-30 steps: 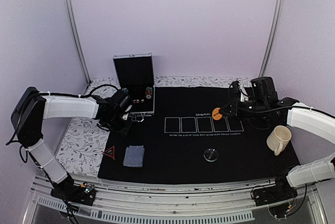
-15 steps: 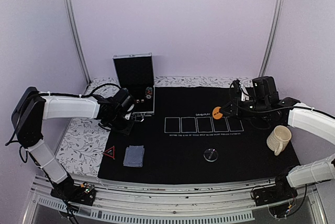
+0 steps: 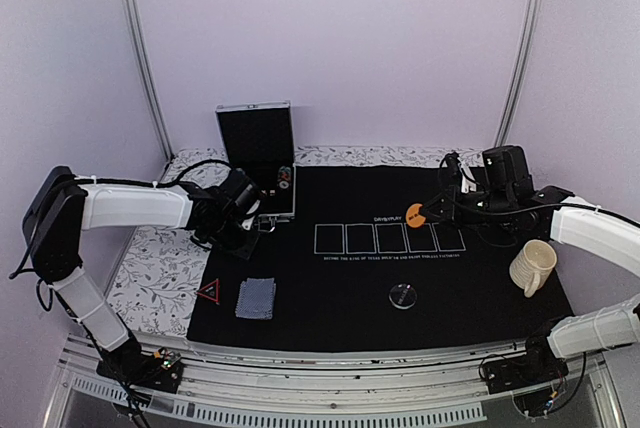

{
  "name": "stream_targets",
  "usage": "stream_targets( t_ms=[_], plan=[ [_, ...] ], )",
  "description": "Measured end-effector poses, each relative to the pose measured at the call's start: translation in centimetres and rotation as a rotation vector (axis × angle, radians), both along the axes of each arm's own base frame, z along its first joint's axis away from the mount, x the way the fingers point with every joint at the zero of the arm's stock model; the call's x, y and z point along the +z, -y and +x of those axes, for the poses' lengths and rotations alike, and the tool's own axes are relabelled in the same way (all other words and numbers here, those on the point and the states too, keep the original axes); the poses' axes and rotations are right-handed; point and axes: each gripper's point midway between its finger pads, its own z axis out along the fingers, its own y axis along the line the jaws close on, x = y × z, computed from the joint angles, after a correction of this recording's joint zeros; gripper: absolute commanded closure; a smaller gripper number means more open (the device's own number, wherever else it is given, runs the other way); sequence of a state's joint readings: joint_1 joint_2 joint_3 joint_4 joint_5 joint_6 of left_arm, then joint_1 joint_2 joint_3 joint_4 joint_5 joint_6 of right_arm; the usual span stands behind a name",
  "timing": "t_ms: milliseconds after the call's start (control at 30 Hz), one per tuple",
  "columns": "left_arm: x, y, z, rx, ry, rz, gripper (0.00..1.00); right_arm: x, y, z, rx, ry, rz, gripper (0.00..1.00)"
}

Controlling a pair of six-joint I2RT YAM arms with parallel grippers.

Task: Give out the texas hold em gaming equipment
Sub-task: Place the small blind button in the small blind area.

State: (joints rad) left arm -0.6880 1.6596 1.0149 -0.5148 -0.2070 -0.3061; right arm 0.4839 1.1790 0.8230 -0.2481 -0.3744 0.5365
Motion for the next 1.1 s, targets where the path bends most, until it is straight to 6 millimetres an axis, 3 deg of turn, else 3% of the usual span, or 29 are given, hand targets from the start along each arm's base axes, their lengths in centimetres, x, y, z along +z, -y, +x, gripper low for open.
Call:
stream_targets(
  t_ms=[933,1100],
  plan=[
    [0.4,0.8,-0.1,-0.026,0.01,-0.003,0.67,0.0,0.0,0.0,-0.004,-0.001,-0.001,0.98],
    [1.2,1.6,0.3,-0.039,0.025,-0.014,0.67,-0.1,0.2,0.1,-0.01,-0.003,-0.007,0.98]
  ],
)
